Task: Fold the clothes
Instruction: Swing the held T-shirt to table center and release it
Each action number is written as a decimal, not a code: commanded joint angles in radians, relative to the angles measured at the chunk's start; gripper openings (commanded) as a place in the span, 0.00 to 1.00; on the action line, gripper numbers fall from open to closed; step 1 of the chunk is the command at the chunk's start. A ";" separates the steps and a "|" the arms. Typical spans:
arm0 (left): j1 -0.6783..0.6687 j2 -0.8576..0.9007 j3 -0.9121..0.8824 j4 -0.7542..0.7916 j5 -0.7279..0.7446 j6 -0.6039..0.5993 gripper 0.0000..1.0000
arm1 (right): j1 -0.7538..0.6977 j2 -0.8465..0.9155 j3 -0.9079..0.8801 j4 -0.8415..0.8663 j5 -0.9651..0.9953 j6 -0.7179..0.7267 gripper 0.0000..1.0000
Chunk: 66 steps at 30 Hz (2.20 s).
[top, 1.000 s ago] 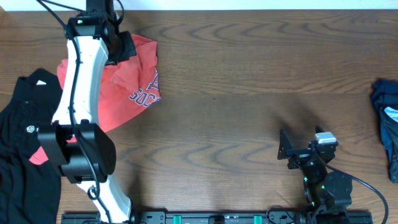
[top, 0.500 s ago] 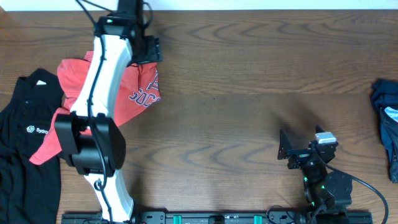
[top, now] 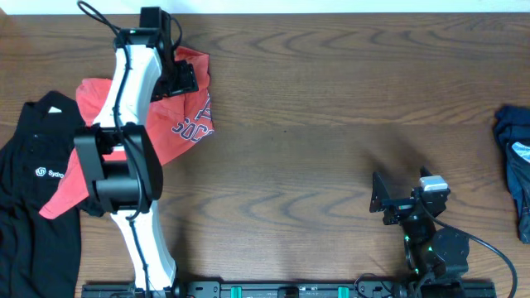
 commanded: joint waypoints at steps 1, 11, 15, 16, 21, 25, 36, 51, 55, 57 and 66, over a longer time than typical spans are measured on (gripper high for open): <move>-0.005 0.045 0.006 0.005 0.000 0.018 0.55 | 0.012 -0.004 -0.005 0.001 -0.004 -0.010 0.99; -0.039 0.027 0.011 0.011 0.014 0.002 0.06 | 0.012 -0.004 -0.005 0.001 -0.003 -0.009 0.99; -0.110 -0.060 0.015 0.016 0.013 0.002 0.06 | 0.012 -0.004 -0.005 0.000 -0.003 -0.010 0.99; -0.134 -0.089 0.015 0.019 0.013 0.002 0.06 | 0.012 -0.004 -0.005 0.001 -0.003 -0.010 0.99; -0.256 -0.207 0.016 0.039 0.010 0.004 0.06 | 0.012 -0.004 -0.005 0.000 -0.003 -0.009 0.99; -0.356 -0.272 0.016 0.065 0.009 0.010 0.06 | 0.012 -0.004 -0.005 0.001 -0.003 -0.009 0.99; -0.594 -0.298 0.018 0.097 0.014 0.010 0.06 | 0.012 -0.004 -0.005 0.001 -0.003 -0.009 0.99; -0.850 -0.254 0.018 0.349 0.046 -0.048 0.06 | 0.012 -0.004 -0.005 0.001 -0.004 -0.010 0.99; -0.863 -0.237 0.018 0.336 0.023 -0.048 0.92 | 0.012 -0.004 -0.005 0.001 -0.003 -0.009 0.99; -0.846 -0.243 0.018 0.319 -0.010 -0.048 0.98 | 0.012 -0.004 -0.005 0.000 -0.003 -0.010 0.99; -0.639 -0.400 0.018 0.143 -0.032 -0.051 0.99 | 0.012 -0.004 -0.005 0.001 -0.004 -0.009 0.99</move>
